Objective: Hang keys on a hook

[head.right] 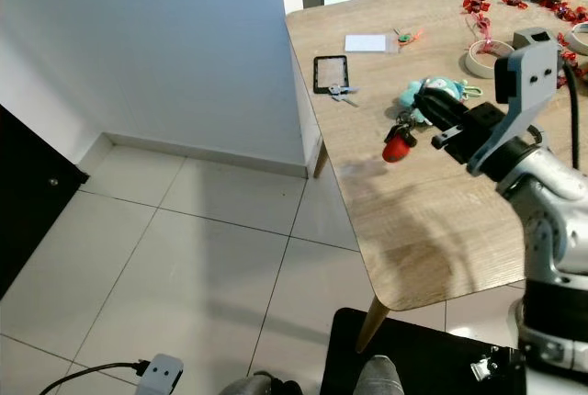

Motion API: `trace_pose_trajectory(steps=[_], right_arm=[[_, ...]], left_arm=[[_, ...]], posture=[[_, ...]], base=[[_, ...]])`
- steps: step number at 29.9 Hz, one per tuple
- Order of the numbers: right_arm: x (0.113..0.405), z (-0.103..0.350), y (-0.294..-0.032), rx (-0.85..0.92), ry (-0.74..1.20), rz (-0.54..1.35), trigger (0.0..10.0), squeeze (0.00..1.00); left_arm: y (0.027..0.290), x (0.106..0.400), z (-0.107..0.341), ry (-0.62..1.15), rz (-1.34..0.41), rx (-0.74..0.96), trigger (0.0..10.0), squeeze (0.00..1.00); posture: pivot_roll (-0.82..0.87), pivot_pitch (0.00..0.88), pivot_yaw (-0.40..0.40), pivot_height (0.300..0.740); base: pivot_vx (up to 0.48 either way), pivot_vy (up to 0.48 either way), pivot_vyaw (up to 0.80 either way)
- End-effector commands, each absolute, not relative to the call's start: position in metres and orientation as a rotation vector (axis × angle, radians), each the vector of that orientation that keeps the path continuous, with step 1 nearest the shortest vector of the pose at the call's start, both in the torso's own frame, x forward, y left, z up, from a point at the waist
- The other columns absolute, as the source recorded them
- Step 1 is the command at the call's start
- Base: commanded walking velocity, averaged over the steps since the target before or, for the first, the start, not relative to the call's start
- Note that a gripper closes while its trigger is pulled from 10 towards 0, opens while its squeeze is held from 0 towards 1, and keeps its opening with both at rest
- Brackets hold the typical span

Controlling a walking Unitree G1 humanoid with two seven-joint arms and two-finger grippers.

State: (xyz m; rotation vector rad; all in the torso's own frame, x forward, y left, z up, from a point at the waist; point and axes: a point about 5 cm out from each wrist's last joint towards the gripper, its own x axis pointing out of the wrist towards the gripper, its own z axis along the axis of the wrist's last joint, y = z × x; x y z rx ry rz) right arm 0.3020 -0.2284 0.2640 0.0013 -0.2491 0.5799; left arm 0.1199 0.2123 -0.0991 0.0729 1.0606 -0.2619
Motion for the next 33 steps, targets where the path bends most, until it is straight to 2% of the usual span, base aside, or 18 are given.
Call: trace_pose_trajectory(steps=[1, 13, 19, 24, 33], right_arm=[[0.294, 0.272, -0.222, 0.024, -0.324, 0.64, 10.0, 0.0], [0.281, 0.28, -0.205, 0.321, -0.484, 0.848, 10.0, 0.0], [0.262, 0.283, -0.196, 0.492, -0.58, 1.028, 10.0, 0.0], [0.254, 0.28, -0.192, 0.538, -0.578, 1.116, 10.0, 0.0], [0.253, 0.277, -0.195, 0.547, -0.543, 1.134, 10.0, 0.0]], left_arm=[[0.218, 0.109, -0.101, 1.089, -0.24, 0.068, 10.0, 0.0], [0.22, 0.116, -0.099, 1.072, -0.227, 0.067, 10.0, 0.0], [0.221, 0.117, -0.098, 1.064, -0.212, 0.057, 10.0, 0.0], [0.229, 0.127, -0.093, 1.007, -0.163, 0.024, 10.0, 0.0], [0.255, 0.158, -0.07, 0.831, -0.089, -0.056, 10.0, 0.0]], posture=[[-0.15, 0.196, 0.116, 0.74], [-0.13, 0.181, 0.115, 0.74], [-0.13, 0.175, 0.117, 0.74], [-0.13, 0.175, 0.117, 0.74], [-0.11, 0.171, 0.103, 0.74]], base=[[0.0, 0.0, 0.0], [0.0, 0.0, 0.0], [0.0, 0.0, 0.0], [0.0, 0.0, 0.0], [0.0, 0.0, 0.0]])
